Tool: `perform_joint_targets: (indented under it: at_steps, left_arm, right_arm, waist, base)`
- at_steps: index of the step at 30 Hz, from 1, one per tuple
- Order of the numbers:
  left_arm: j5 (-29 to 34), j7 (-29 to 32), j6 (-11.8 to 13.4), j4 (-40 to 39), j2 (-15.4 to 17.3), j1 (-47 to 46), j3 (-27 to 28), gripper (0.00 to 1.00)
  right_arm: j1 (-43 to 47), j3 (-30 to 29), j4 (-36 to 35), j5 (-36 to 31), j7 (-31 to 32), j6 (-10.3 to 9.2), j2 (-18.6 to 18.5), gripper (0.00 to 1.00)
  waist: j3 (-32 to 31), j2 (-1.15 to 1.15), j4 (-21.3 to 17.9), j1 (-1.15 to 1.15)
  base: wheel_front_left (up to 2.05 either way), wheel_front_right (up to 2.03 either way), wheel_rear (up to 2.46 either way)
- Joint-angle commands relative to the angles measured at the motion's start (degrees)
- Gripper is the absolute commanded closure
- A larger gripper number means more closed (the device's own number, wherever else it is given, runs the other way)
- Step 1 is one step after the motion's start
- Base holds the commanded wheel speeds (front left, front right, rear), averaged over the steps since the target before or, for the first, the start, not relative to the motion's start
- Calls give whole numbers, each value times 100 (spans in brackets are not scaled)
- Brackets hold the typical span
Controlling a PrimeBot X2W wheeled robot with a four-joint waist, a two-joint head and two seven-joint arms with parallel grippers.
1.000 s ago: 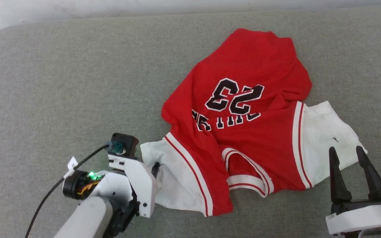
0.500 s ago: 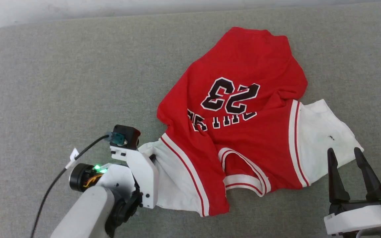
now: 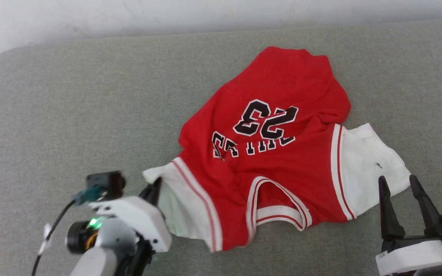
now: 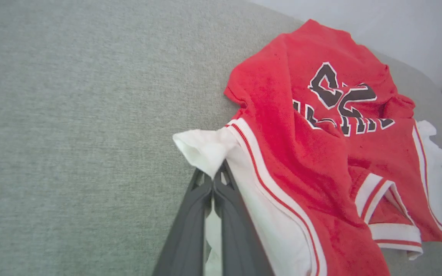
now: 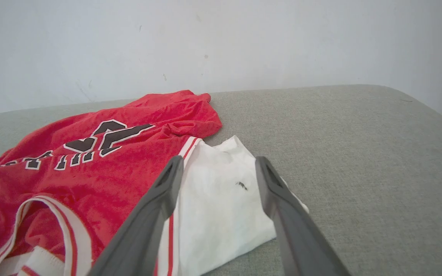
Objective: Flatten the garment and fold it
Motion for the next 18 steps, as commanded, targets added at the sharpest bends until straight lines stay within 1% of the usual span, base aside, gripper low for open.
perform_joint_targets:
  at_steps: [1, 5, 11, 14, 18]
  left_arm:
    - [-55, -82, 60, -69, 2, 128, 85, 100]
    - [-211, -259, 275, -379, 70, 592, 451, 100]
    - [-302, -376, 566, -668, 363, 1082, 1046, 100]
    - [-297, -381, 635, -762, 463, 1181, 1183, 100]
    - [-225, -394, 707, -838, 512, 1178, 1209, 100]
  right_arm:
    - [35, -6, -42, -52, 17, -5, 12, 0]
    - [59, -65, -189, -179, 143, -5, 12, 0]
    - [28, -202, -505, -483, 396, -5, 12, 0]
    - [-5, -271, -657, -550, 511, -5, 12, 0]
    - [-80, -211, -751, -614, 653, -5, 12, 0]
  waist:
    - [-47, 0, 40, 0]
    - [-103, 0, 110, 0]
    - [-110, 0, 188, 0]
    - [-79, 0, 219, 0]
    - [16, 0, 222, 0]
  base:
    - [0, 0, 0]
    - [0, 0, 0]
    - [0, 0, 0]
    - [0, 0, 0]
    - [0, 0, 0]
